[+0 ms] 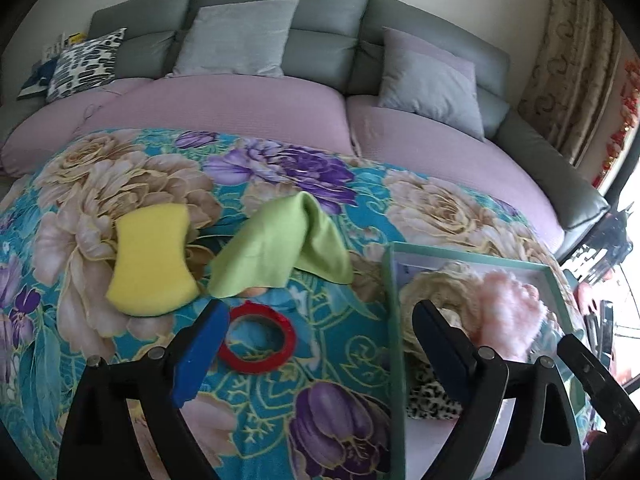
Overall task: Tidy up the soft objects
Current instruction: 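Lower both items into the tray and open both tools, then withdraw both open tools from the tray toward the yellow sponge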
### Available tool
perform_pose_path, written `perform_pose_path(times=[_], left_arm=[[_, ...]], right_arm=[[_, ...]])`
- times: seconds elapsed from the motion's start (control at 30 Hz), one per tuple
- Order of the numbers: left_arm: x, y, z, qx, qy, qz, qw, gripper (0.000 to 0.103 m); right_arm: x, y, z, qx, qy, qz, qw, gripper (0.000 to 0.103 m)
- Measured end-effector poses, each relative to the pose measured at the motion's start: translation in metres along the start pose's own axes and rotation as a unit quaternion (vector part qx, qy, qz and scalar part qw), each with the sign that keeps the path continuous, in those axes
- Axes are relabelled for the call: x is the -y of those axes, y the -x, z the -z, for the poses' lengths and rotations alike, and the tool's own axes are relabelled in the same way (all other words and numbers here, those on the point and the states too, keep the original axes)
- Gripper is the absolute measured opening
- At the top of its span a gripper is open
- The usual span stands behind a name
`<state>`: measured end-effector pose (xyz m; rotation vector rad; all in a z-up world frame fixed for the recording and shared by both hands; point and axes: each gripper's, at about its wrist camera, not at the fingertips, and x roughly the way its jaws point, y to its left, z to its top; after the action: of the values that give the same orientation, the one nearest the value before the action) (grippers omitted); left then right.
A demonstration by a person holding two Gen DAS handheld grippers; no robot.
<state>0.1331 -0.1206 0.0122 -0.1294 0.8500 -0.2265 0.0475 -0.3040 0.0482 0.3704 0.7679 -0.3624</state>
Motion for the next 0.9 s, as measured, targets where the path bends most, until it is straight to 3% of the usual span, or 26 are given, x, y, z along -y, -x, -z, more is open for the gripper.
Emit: perform_pose_path(times=[0.43, 0.63, 0.9], left_arm=[[-0.024, 0.011, -0.011, 0.027, 0.012, -0.044, 0.9986, 0.094], [-0.052, 0.025, -0.019, 0.049, 0.024, -0.080, 0.9953, 0.094], [-0.097, 0.033, -0.029, 0.054, 0.050, -0.099, 0.9923, 0.094]], right_arm=[[-0.044, -0.005, 0.007, 0.001, 0.030, -0.050, 0.998, 0.100], [-0.071, -0.012, 0.011, -0.008, 0.039, -0.083, 0.996, 0.100], [-0.105, -0.026, 0.018, -0.018, 0.058, -0.082, 0.995, 0.100]])
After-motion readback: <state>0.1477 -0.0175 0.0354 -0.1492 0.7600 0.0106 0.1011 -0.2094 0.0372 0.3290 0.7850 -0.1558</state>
